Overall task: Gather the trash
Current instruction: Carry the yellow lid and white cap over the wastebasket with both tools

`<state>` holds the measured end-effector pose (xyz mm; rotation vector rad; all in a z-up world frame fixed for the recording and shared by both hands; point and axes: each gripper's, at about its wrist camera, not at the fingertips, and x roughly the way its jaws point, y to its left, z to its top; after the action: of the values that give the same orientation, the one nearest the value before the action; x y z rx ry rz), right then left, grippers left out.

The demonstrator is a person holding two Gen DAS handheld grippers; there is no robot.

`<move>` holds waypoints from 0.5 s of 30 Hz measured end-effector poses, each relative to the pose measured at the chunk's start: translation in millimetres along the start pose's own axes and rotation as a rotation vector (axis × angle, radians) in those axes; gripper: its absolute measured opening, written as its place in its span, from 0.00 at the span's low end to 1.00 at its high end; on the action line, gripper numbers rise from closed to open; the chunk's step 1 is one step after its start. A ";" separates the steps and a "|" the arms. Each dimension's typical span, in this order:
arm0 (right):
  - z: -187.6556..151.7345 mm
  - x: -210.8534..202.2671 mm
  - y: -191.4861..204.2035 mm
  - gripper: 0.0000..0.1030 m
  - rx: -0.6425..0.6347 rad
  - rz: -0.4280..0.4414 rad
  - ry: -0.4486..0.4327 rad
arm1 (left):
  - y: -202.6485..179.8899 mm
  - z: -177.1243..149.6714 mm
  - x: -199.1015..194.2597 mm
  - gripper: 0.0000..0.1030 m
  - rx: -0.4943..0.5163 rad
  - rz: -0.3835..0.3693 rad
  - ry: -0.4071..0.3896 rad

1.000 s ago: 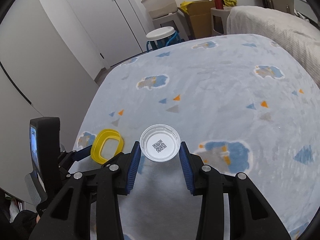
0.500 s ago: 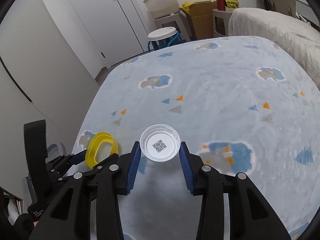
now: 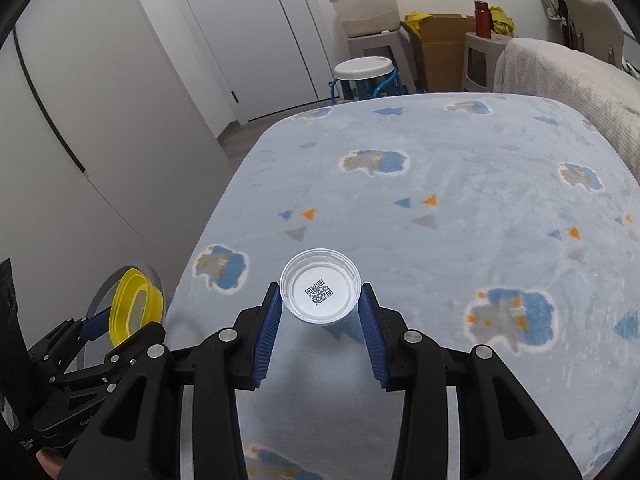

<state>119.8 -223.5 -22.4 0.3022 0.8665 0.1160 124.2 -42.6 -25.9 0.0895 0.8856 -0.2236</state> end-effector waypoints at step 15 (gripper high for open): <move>-8.7 30.0 121.0 0.38 -0.145 0.153 0.055 | 94.3 -43.4 -44.6 0.66 -0.108 0.115 -0.018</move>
<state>135.1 -99.9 -12.4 0.2305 0.8844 0.3290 85.8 63.4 -20.0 0.0373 0.8703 -0.0693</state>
